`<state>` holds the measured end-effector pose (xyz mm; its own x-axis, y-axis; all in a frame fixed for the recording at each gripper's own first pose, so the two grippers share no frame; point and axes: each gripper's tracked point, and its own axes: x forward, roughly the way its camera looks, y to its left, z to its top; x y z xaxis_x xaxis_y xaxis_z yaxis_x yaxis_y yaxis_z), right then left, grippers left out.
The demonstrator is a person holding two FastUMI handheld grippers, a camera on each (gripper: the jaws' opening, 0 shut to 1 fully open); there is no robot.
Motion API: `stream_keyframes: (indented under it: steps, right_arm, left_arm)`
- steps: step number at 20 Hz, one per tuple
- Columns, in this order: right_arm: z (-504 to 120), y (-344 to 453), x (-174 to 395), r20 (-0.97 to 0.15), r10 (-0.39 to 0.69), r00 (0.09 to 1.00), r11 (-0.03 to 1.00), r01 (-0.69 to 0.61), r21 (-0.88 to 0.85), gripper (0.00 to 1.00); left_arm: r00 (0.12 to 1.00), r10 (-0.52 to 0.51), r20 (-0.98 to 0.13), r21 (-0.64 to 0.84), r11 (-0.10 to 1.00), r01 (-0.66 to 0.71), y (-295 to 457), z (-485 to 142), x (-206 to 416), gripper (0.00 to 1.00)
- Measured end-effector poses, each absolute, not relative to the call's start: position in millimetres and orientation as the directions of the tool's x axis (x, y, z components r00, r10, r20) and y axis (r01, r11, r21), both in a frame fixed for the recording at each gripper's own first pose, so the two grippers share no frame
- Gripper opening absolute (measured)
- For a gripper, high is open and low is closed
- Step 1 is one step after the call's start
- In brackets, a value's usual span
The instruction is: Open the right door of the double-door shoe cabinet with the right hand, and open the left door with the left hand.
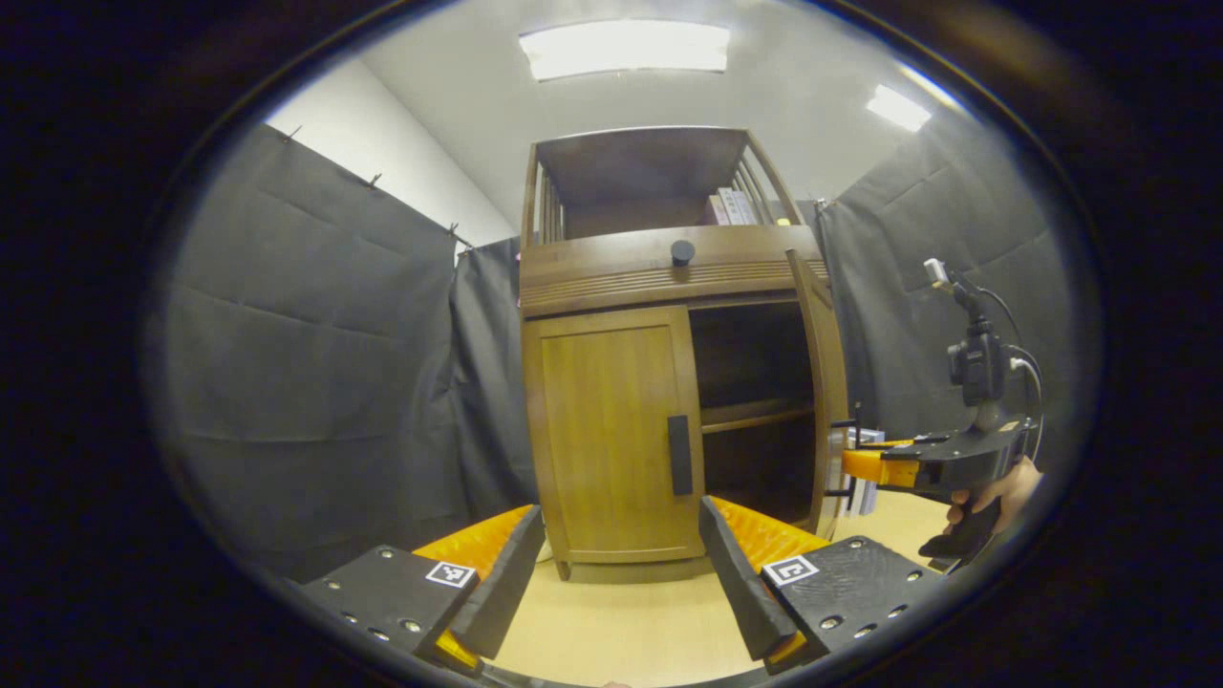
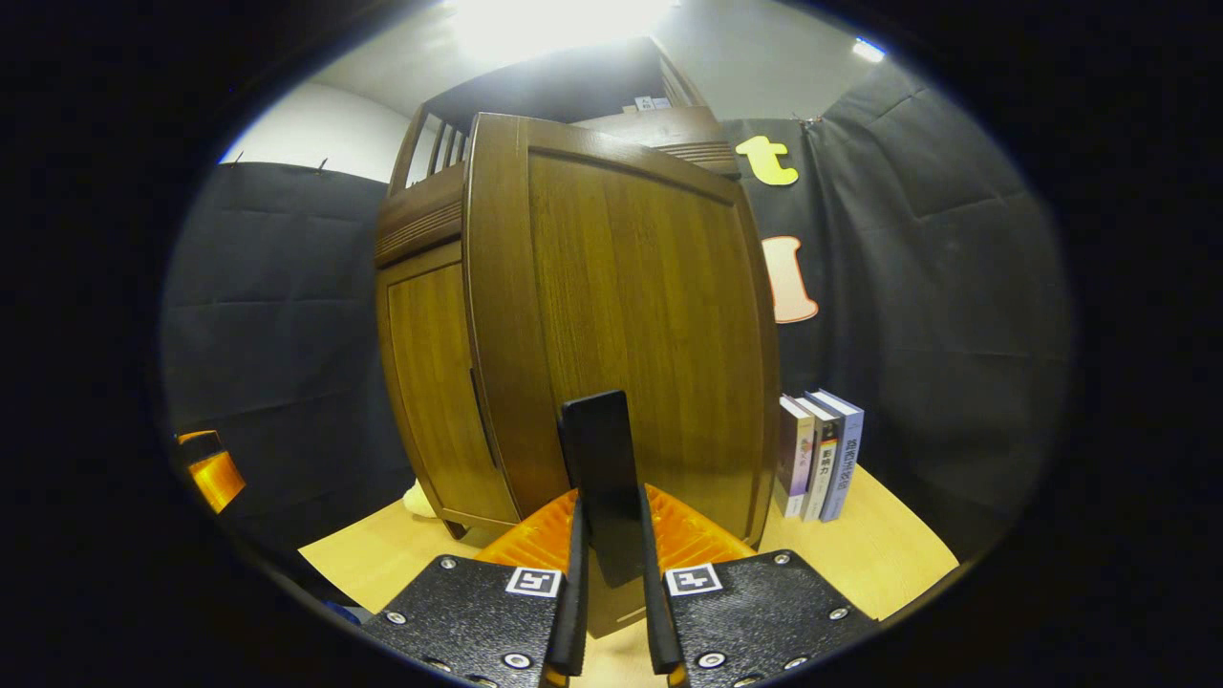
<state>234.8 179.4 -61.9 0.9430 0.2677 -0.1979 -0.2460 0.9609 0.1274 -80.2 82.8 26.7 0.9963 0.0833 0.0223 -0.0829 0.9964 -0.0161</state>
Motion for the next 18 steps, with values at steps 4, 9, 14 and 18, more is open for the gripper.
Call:
stream_keyframes:
  steps: [4,9,14,18]
  right_arm:
    - [-58.6,175.0,235.3,-0.200,0.237,0.951,0.969,-0.214,0.126,0.23]
    - [-50.2,170.4,232.4,-0.203,0.178,0.963,0.984,-0.169,0.060,0.20]
    - [-43.4,158.3,229.1,-0.218,0.108,0.970,0.994,-0.100,0.049,0.19]
    - [-45.0,120.2,227.0,-0.209,0.033,0.977,0.999,-0.028,0.025,0.20]
  left_arm:
    - [0.999,0.021,0.043,-0.017,1.000,-0.020,79.7,35.3,-78.7,0.99]
    - [0.998,-0.042,0.037,-0.036,0.998,0.043,71.8,34.3,-75.2,0.99]
    - [0.996,-0.074,0.039,-0.059,0.995,0.077,69.7,33.4,-73.2,0.99]
    - [0.996,-0.084,0.031,-0.072,0.994,0.086,69.3,34.9,-73.9,0.93]
